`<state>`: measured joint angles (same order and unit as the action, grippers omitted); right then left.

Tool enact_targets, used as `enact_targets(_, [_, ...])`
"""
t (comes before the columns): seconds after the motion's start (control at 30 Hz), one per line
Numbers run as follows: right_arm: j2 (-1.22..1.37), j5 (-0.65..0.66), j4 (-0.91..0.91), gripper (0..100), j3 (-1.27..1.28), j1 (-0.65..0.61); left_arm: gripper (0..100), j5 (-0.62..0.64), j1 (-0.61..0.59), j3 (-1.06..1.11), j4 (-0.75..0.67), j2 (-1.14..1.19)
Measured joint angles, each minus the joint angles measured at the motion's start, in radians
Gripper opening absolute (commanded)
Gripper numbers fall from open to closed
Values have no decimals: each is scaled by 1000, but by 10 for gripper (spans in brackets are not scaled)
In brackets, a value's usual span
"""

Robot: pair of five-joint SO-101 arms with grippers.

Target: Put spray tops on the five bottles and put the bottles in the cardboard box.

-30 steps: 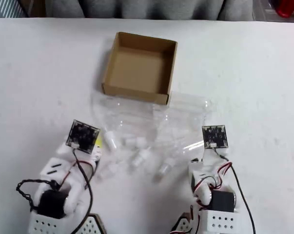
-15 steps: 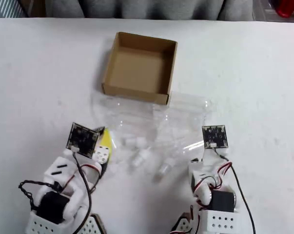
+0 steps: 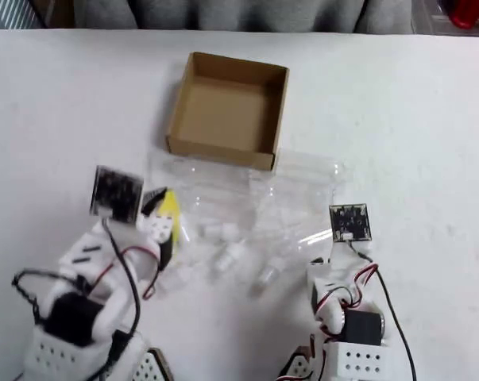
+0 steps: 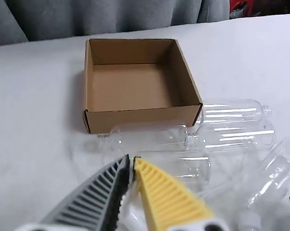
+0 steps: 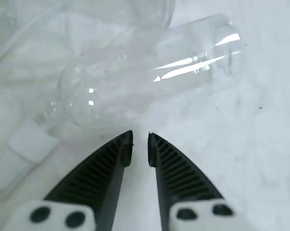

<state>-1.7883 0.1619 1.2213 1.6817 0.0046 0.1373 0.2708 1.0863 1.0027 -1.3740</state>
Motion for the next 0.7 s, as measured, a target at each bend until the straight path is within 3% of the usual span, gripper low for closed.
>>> enact_targets(0.23, [0,0,0,26,0,0,41,258,14,-157,-92,377])
enact_targets(0.53, [0,0,0,26,0,0,315,560,114,-164,-137,663])
enact_targets(0.7, [0,0,0,26,0,0,345,615,117,-141,-137,664])
